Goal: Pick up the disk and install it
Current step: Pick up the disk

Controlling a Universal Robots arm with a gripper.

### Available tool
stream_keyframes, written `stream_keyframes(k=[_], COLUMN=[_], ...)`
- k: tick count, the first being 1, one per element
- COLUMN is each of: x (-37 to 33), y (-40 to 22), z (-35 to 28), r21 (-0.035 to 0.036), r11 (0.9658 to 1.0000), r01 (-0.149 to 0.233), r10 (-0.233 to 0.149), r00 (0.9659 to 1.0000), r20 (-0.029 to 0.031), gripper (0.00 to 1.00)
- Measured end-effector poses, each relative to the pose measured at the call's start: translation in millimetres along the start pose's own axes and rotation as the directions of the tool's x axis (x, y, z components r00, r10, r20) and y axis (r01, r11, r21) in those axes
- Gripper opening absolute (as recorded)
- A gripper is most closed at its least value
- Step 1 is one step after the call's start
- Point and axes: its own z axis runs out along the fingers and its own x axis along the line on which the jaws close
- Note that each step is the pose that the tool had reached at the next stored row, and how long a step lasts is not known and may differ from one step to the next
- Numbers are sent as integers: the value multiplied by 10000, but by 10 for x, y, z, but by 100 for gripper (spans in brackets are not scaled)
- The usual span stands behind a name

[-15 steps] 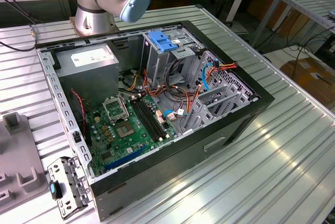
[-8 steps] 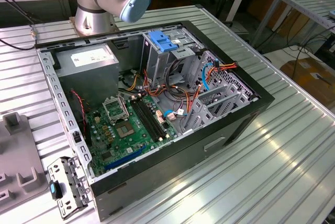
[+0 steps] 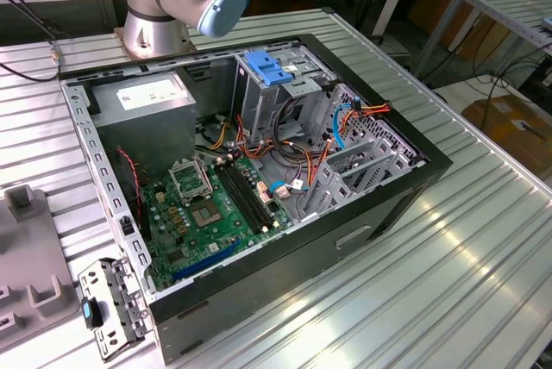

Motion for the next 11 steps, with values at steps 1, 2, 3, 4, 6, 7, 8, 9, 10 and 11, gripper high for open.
stream_keyframes(k=[1,2,3,4,6,7,8,9,10,11], x=[0,0,0,0,0,0,0,0,0,0], y=[0,0,0,-1,-1,-1,-1,-1,0,0], z=[-4,-13,-17,-20,-27,-34,-38,-41,-46,-52], r21=[1,1,3,3,2,1,1,2,3,1], r11=[10000,10000,10000,10000,10000,10000,10000,10000,10000,10000], r01=[0,0,0,0,0,0,1,0,0,0], r10=[0,0,0,0,0,0,-1,0,0,0], r00=[10000,10000,10000,10000,10000,10000,10000,10000,10000,10000], r20=[0,0,1,1,1,1,0,1,1,1], gripper=[37,37,37,37,37,37,37,37,37,37])
